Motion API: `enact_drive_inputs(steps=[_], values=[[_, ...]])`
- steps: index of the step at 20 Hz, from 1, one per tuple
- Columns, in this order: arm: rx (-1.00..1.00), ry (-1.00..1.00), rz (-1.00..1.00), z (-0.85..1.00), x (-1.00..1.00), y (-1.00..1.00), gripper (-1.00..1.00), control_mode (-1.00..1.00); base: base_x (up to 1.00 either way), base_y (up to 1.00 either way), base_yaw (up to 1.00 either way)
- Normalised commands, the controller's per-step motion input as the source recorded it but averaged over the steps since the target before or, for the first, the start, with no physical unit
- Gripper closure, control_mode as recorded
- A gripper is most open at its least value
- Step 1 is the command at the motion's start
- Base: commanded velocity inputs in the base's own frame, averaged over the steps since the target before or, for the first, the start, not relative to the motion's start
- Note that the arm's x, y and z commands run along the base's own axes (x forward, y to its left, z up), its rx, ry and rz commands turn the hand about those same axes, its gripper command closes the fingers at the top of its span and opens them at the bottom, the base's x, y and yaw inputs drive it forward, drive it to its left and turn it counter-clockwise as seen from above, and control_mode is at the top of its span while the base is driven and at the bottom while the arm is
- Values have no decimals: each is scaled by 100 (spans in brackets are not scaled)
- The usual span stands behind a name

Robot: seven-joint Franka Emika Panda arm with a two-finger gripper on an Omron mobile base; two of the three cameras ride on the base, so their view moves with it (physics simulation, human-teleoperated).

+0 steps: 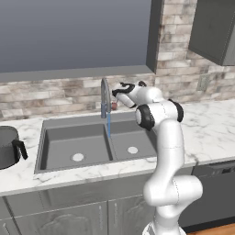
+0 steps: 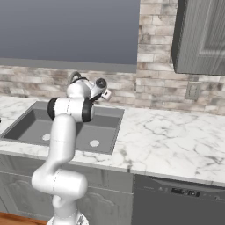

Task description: Turn on the sink faucet and place the jug under the water for a few seconds to fill it up.

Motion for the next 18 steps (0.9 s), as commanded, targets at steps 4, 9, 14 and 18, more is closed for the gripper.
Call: enact_drive_inputs(steps=[4,9,14,18], values=[[1,-6,-17,61,-6,-12,-100,-100,0,0,0],[1,-2,-14,67,-20,-15,-100,-100,0,0,0],[3,0,-13,62,-49,-27,-100,-100,0,0,0],[1,0,-9,66,-61,-28,-100,-100,0,0,0]])
